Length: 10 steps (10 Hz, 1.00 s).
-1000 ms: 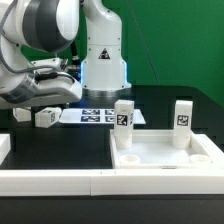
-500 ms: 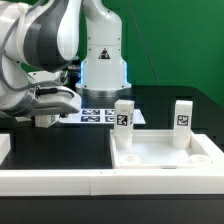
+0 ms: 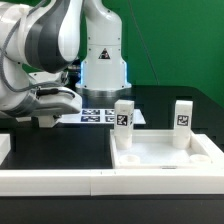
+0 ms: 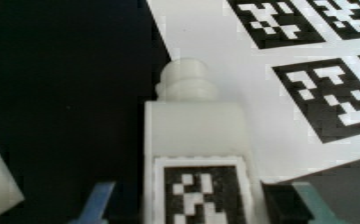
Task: Assemble square table
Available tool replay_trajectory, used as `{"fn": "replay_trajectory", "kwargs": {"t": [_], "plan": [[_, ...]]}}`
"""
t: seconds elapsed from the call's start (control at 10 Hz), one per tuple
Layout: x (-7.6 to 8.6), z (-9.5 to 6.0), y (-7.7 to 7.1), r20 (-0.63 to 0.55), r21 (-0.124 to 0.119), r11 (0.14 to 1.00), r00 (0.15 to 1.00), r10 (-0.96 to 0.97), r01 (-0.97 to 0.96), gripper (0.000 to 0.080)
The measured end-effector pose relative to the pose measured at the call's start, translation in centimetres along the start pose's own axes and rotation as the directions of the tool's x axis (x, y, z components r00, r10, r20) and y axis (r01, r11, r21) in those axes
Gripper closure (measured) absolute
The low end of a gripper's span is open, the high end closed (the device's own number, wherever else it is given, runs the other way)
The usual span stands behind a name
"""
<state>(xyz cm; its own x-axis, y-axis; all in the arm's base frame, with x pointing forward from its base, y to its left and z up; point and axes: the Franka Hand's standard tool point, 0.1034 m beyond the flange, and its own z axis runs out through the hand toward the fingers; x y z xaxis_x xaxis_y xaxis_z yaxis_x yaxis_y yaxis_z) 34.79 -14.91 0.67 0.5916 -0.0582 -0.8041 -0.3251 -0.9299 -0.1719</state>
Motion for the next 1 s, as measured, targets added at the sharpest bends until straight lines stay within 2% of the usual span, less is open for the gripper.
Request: {"fn": "replay_trajectory", "kwargs": {"t": [0.6,0.9,1.0], "plan": [[-0.2,-0.2,-0.1,0.004,0.000,1.000,1.000,-0.006,0.006,0.0515],[-3.8,-4.9,-3.3,0.029,0.030,0.998,0.998,-0.057,0.056,0.0515],[-4.7,-6.2,-4.5,0.020,0.024,0.998,0.998,-0.056,0.056,0.0514]]}}
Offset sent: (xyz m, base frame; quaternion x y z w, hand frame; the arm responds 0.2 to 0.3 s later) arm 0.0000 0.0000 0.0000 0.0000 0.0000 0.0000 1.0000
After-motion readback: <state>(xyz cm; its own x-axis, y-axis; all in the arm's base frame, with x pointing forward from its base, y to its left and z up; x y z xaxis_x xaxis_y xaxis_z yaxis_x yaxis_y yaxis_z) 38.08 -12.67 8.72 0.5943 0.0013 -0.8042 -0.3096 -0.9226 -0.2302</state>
